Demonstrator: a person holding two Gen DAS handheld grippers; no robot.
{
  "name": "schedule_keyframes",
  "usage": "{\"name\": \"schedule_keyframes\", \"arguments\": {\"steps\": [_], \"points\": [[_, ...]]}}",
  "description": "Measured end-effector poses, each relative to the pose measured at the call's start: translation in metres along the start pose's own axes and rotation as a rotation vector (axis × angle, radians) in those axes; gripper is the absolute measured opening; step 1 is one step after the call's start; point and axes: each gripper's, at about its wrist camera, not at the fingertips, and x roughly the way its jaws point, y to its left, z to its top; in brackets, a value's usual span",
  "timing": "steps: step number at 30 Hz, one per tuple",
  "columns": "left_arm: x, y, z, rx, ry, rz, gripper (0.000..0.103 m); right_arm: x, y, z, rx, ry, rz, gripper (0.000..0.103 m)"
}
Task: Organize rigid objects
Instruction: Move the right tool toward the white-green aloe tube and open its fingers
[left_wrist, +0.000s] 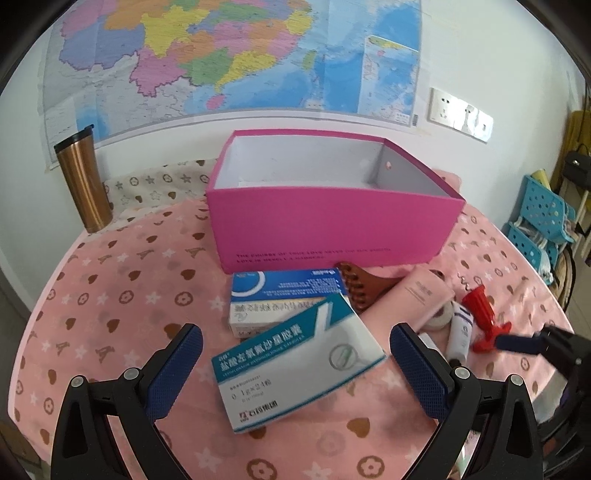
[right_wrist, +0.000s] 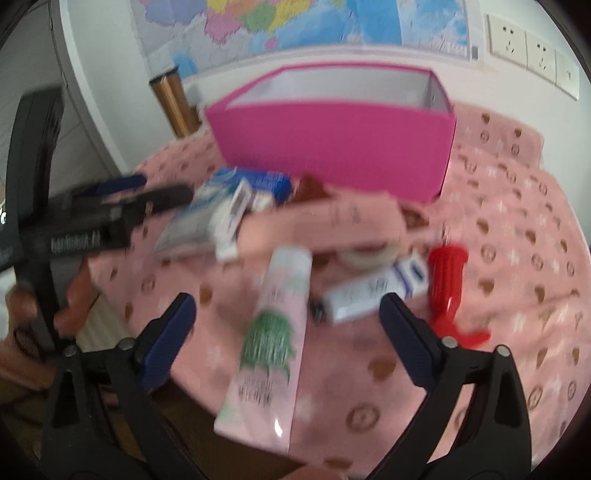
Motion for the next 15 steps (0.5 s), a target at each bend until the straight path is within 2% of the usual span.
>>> {"name": "schedule_keyframes", "arguments": {"steps": [3, 4, 9, 15], "points": [[-0.002, -0.005, -0.005, 0.002, -0.011, -0.027, 0.103, 0.005, 0.003, -0.013, 0.005, 0.04, 0.045, 0.08], [-0.002, -0.007, -0.006, 0.014, -0.012, -0.023, 0.103, 0.009, 0.004, -0.016, 0.006, 0.058, 0.055, 0.072], [-0.008, -0.008, -0.011, 0.043, -0.019, -0.023, 0.103, 0.026, 0.01, -0.02, -0.033, 0.106, 0.085, 0.05], [-0.011, -0.005, -0.016, 0.064, 0.003, -0.029, 0.103, 0.03, 0.025, -0.02, -0.243, 0.123, 0.098, 0.048]]}}
